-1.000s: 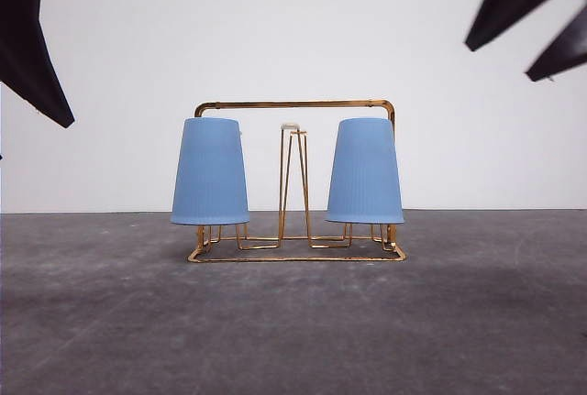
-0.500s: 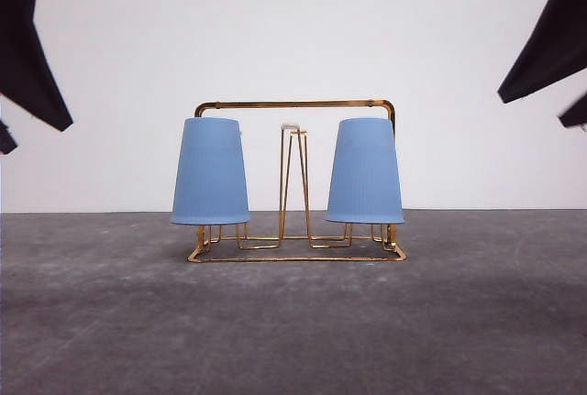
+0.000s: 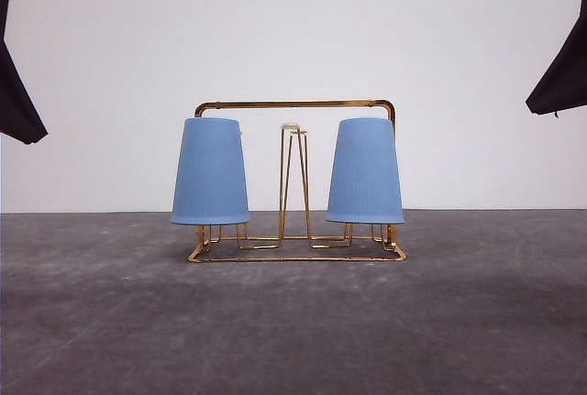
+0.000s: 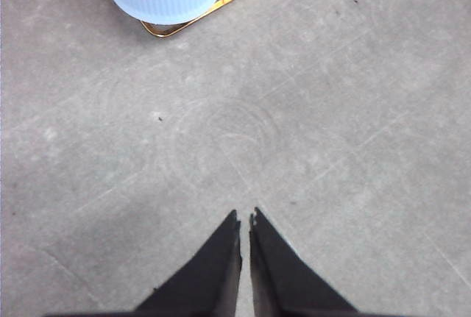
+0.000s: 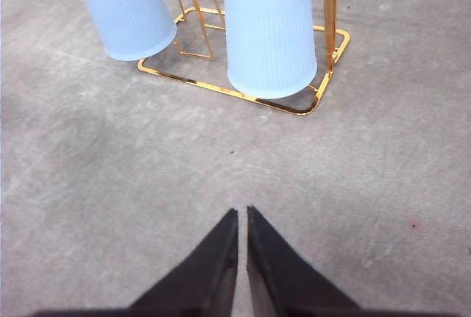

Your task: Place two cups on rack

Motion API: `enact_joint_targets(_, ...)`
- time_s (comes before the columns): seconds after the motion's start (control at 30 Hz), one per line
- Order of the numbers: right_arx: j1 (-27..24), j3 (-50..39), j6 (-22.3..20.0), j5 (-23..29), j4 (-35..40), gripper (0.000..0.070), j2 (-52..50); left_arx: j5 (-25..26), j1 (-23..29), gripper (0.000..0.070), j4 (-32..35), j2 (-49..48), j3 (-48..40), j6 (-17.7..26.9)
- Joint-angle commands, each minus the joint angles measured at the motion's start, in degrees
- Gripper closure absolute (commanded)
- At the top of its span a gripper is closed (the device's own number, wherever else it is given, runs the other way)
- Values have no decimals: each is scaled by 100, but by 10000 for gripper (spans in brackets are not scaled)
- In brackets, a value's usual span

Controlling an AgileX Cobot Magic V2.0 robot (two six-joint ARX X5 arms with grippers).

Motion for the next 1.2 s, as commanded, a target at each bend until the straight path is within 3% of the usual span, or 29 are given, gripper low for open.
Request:
enact_joint_targets(0.0, 28, 61, 35, -2, 59, 681, 22, 9, -24, 700, 50, 26, 66, 83)
enact_joint_targets(0.17, 28, 61, 35, -2, 57, 681, 22, 9, 24, 700, 213, -231, -71, 120)
enact_joint_targets(0.37, 28, 61, 35, -2, 59, 681, 22, -30, 576, 700, 2007, -1845, -1644, 42)
enact_joint_targets(0.5, 28, 61, 37, -2, 59, 681, 22, -293, 1179, 700, 2819, -3288, -2662, -321)
enact_joint_targets(0.63, 28, 61, 35, -2, 58, 681, 22, -530, 1730, 700, 2879, -4342, -3325, -510)
enact_joint_targets(0.8, 28, 61, 36, -2, 59, 681, 22, -696, 2162, 700, 2847, -4877, -3810, -511)
enact_joint_targets(1.17, 28, 61, 36, -2, 61, 681, 22, -1001, 2321, 700, 2728, -5046, -3982, -496)
